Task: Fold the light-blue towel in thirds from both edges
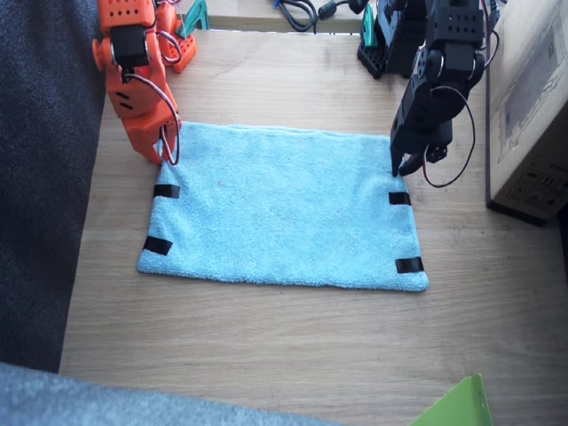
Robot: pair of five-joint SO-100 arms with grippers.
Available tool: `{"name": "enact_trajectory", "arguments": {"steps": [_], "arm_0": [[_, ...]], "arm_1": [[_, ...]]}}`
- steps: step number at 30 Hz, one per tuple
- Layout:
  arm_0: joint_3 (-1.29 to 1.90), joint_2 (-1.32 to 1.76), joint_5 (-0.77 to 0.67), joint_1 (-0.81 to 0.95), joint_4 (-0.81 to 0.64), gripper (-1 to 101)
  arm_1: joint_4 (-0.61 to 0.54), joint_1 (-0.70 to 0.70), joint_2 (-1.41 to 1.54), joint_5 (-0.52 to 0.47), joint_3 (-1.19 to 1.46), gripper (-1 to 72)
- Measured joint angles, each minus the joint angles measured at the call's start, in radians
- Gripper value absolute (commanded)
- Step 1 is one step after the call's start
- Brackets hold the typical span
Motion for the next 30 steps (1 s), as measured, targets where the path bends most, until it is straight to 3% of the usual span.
{"name": "enact_trajectory", "arguments": {"steps": [13, 30], "arm_0": [[0.017, 0.1, 0.008, -0.009, 0.031, 0], [0.034, 0.097, 0.008, -0.023, 0.005, 0]], "arm_1": [[0.189, 0.097, 0.051, 0.002, -0.133, 0.3], [0.474, 0.252, 0.044, 0.02, -0.535, 0.3]]}}
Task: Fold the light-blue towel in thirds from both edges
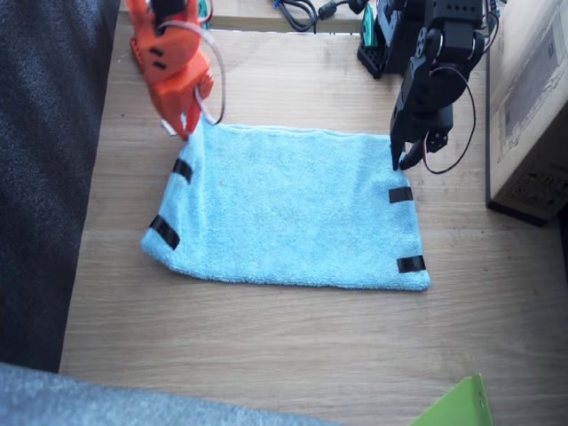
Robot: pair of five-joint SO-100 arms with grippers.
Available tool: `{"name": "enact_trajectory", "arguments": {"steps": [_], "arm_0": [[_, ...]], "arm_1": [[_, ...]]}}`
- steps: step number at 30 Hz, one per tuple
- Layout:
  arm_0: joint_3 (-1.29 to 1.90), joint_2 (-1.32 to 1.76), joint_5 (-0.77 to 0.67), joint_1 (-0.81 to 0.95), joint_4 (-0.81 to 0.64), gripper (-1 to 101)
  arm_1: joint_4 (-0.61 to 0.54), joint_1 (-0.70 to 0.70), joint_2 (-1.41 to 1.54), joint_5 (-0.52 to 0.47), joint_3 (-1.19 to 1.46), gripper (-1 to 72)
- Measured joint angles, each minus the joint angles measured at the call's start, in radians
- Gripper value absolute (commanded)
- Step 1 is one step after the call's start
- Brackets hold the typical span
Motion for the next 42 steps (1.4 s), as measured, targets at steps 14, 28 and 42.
{"name": "enact_trajectory", "arguments": {"steps": [14, 28, 42], "arm_0": [[0.018, -0.018, 0.0, 0.0, -0.035, 0], [0.018, -0.018, -0.006, 0.0, -0.035, 0], [0.018, -0.018, -0.008, 0.0, -0.035, 0]], "arm_1": [[0.081, 0.158, -0.245, 0.015, -0.314, 0.2], [0.092, 0.238, -0.41, 0.012, -0.572, 0.5], [0.095, 0.37, -0.503, -0.003, -0.764, 23.2]]}}
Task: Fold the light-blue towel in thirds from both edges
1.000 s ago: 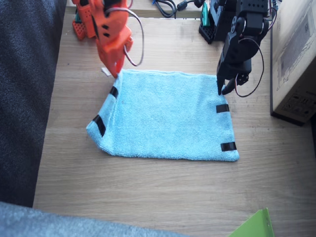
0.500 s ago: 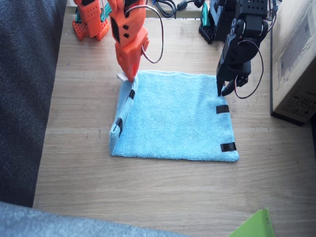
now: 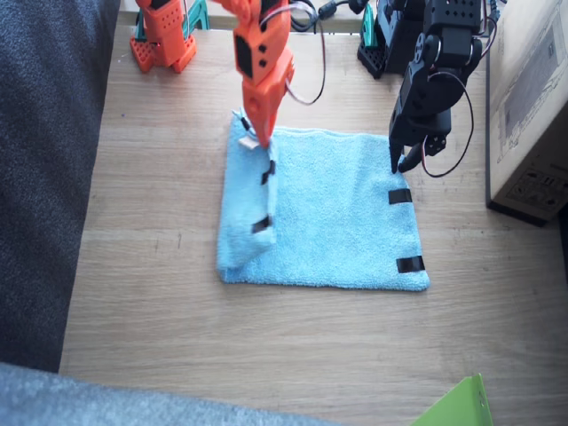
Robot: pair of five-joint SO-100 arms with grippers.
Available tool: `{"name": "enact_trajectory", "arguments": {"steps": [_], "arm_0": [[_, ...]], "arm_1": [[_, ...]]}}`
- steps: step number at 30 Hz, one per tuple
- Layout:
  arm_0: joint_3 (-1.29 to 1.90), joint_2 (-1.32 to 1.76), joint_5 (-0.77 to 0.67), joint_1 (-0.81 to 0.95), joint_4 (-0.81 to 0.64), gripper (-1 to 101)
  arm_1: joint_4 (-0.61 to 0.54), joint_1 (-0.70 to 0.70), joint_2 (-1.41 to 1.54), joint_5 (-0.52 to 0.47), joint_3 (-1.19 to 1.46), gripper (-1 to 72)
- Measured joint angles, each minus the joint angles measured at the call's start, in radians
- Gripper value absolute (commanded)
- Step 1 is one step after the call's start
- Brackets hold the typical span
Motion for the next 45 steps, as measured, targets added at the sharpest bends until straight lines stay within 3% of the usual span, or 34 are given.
{"name": "enact_trajectory", "arguments": {"steps": [10, 16, 22, 35, 45], "arm_0": [[0.0, 0.0, 0.0, 0.0, 0.0, 0], [0.0, 0.011, -0.002, -0.018, 0.008, 0], [-0.026, 0.092, 0.008, -0.04, 0.103, 0], [-0.252, 0.195, 0.055, -0.143, 0.334, 0], [-0.529, 0.029, 0.058, -0.296, 0.459, 0]], "arm_1": [[0.0, -0.018, 0.077, 0.012, -0.037, 22.7], [0.0, -0.225, 0.176, 0.02, 0.124, 18.3], [0.0, -0.422, 0.209, 0.018, 0.273, 17.4], [-0.002, -0.413, 0.232, 0.021, 0.311, 17.7], [-0.002, -0.426, 0.238, 0.021, 0.347, 17.2]]}}
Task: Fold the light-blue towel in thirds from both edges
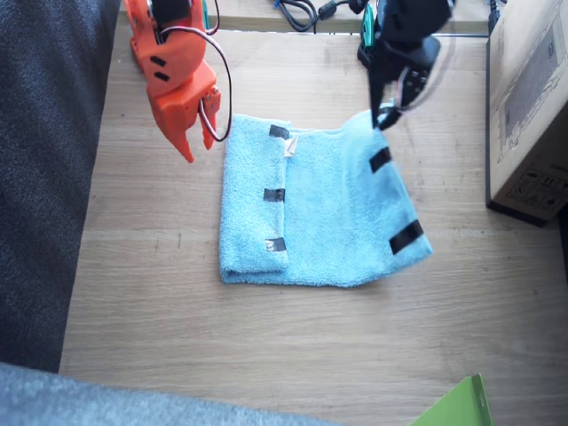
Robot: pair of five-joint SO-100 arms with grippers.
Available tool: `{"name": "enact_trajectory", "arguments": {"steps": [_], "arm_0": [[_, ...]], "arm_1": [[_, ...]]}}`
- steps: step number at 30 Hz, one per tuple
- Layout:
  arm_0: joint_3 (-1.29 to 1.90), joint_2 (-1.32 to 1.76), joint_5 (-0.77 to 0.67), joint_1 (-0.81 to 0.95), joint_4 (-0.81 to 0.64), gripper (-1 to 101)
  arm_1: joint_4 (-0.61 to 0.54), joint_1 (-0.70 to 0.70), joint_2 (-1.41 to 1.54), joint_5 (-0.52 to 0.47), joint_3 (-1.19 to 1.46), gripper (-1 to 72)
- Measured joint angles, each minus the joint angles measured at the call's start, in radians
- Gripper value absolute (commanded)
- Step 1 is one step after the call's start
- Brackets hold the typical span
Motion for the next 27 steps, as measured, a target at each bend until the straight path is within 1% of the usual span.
{"name": "enact_trajectory", "arguments": {"steps": [6, 7, 9, 16, 21, 23, 27], "arm_0": [[-0.172, -0.164, 0.002, -0.098, 0.041, 0], [-0.207, -0.196, 0.002, -0.11, 0.052, 0], [-0.276, -0.25, 0.002, -0.138, 0.081, 0], [-0.618, -0.505, 0.017, -0.215, 0.218, 0], [-0.802, -0.62, 0.018, -0.262, 0.244, 0], [-0.853, -0.673, 0.018, -0.279, 0.244, 6], [-0.936, -0.81, 0.002, -0.321, 0.244, 23]], "arm_1": [[-0.012, -0.026, 0.015, -0.002, 0.02, 17.0], [0.0, -0.028, 0.017, -0.005, 0.028, 16.8], [-0.012, -0.029, 0.014, -0.008, 0.037, 16.7], [0.0, -0.04, 0.034, -0.005, 0.069, 16.3], [-0.014, -0.04, 0.041, 0.002, 0.11, 16.4], [-0.008, -0.038, 0.051, 0.002, 0.121, 16.5], [-0.025, -0.035, 0.061, 0.006, 0.14, 16.6]]}}
